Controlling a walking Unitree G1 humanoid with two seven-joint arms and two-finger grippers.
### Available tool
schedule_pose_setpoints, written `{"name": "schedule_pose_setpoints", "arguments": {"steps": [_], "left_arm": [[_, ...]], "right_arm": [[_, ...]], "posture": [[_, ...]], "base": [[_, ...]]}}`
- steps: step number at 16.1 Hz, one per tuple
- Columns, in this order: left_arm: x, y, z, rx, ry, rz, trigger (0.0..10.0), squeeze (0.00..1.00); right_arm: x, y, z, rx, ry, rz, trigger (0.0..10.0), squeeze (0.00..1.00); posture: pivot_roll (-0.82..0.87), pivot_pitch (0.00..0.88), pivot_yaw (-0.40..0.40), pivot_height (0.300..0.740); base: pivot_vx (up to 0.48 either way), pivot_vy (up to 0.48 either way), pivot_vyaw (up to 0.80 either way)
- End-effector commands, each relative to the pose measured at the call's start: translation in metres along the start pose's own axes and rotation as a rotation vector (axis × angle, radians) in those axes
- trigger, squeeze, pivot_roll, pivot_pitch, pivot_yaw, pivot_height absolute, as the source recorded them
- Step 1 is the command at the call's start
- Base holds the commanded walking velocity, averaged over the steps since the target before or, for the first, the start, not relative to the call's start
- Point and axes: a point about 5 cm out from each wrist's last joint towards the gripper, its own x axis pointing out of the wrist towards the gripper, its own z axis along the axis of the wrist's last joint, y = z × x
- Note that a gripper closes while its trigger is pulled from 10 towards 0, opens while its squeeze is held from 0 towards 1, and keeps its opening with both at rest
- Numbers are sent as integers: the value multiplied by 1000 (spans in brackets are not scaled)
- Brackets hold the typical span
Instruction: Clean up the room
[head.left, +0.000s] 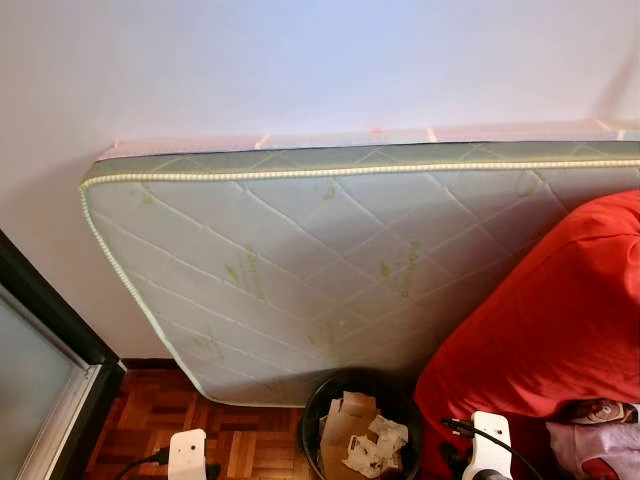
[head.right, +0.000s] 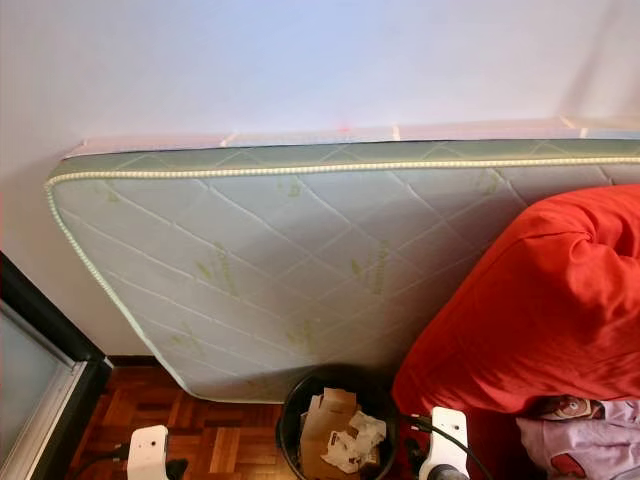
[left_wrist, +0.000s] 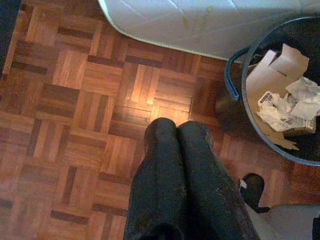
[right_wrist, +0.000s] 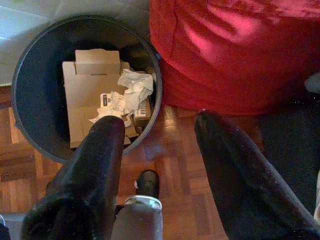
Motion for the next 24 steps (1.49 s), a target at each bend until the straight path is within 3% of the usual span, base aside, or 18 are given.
{"name": "schedule_pose_setpoints", "arguments": {"steps": [1,6,12,24], "left_arm": [[-2,2,-8,8,23,8,10000,0],[-1,2,-5,16,21,16,10000,0],[-2,3,-9,19,35,15,10000,0],[-5,2,-19,31,70,11,10000,0]], "right_arm": [[-1,1,-6,-7,19,7,10000,0],[-2,-2,-8,-36,40,1,10000,0],[-5,-18,-11,-41,55,-25,10000,0],[-5,-14,-13,-62,64,-9,10000,0]], "posture": [[34,0,21,740],[63,0,4,740],[58,0,6,740],[55,0,10,740]], "base": [[0,0,0],[0,0,0],[0,0,0],[-21,0,0]]}}
